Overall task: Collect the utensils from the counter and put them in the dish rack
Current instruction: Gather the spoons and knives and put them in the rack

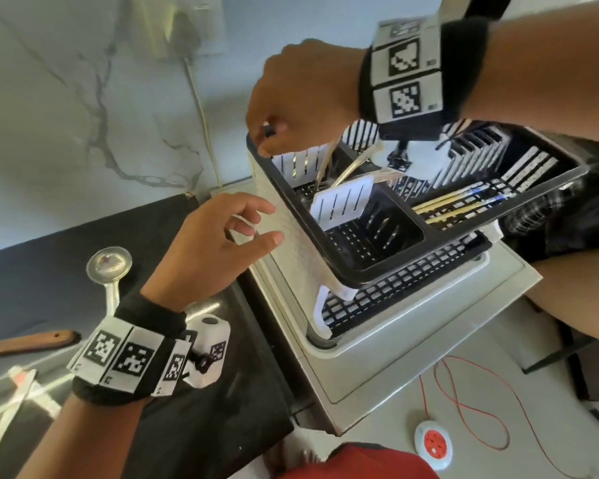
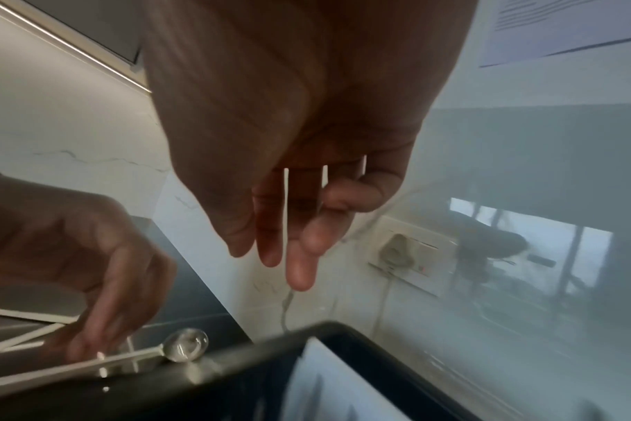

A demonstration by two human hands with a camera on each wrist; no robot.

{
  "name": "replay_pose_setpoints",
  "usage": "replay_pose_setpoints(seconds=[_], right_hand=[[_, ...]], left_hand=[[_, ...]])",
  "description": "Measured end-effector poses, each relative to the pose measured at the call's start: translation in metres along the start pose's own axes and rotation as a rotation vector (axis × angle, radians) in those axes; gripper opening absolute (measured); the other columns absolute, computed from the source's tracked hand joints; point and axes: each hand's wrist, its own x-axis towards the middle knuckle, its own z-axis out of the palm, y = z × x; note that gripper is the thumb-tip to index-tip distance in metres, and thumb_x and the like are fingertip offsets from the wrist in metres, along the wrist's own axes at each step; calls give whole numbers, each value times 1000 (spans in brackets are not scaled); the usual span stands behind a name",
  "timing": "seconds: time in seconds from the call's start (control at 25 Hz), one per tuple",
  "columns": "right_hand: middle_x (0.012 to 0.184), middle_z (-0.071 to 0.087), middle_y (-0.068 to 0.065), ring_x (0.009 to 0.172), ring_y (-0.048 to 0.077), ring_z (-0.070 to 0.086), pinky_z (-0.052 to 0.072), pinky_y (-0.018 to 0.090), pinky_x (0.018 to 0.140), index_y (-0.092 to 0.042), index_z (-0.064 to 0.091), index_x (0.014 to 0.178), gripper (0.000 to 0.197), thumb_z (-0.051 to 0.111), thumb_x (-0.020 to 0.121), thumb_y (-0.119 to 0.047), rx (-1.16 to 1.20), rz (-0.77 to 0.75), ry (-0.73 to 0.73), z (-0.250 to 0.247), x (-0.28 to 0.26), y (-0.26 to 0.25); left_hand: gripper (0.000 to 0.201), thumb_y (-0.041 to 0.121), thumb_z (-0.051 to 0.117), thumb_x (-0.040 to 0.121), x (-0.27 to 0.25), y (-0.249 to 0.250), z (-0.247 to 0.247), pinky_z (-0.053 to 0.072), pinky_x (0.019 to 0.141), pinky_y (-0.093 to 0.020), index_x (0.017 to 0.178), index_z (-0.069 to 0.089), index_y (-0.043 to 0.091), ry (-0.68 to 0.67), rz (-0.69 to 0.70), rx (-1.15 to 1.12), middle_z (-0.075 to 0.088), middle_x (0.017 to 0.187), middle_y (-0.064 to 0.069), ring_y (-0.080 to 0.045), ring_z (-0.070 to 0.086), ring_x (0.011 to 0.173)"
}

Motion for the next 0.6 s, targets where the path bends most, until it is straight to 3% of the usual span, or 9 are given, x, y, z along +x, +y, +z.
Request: replay_pose_setpoints(seconds=[0.08,0.16,0.24,0.32,0.36,0.44,0.52,0.6], right_hand=[[69,55,-11,80,19,52,45,35,77,-31,72,107,28,54,93,-48,17,-62,51,-16,23,-30],[70,57,-7,78,22,57,48,34,76,-27,73,101,28,57,92,-47,60,-148,56,-28,59,-63],[74,67,-5,69,27,66,54,35,71,-27,72,92,40,54,83,-62,95,-238,29,-15,108,-87],[70,67,-9,62,27,69,58,42,68,-44,65,94,55,42,69,-86,32,-343,108,25,174,-101],[74,68,-10,67,26,70,57,41,70,-48,64,95,55,39,69,-90,118,-387,152,31,195,-127],[92,74,-5,85,28,71,55,35,76,-34,72,99,40,53,84,-65,337,-279,58,24,187,-192],[98,75,6,93,31,70,54,34,77,-16,76,99,35,59,85,-44,492,-236,64,31,159,-246],[96,75,5,90,30,70,57,34,76,-20,76,92,30,60,81,-42,603,-196,-1,69,139,-284]], left_hand=[[31,41,74,83,-19,-8,-6,51,78,-16,112,66,35,64,-47,48,64,104,12,-5,65,95],[29,39,75,82,-42,-15,-14,49,78,-13,109,68,31,150,-116,99,64,101,10,-6,65,93],[28,36,75,83,-73,-24,-21,48,77,-11,108,69,26,209,-203,151,62,98,10,-6,64,91],[28,37,76,82,-106,-39,-26,50,79,-19,106,69,26,245,-297,217,61,96,10,-4,62,90],[28,39,77,81,-129,-49,-28,52,82,-26,106,69,27,261,-366,237,61,97,8,-6,62,91],[30,42,77,79,-174,-71,-32,54,89,-37,104,68,28,286,-498,239,63,103,2,-13,64,95],[31,40,78,76,-222,-94,-36,52,94,-40,102,69,27,318,-619,276,65,106,0,-19,64,100],[32,36,79,77,-266,-119,-44,47,99,-40,105,71,23,320,-745,368,64,110,-3,-24,62,107]])
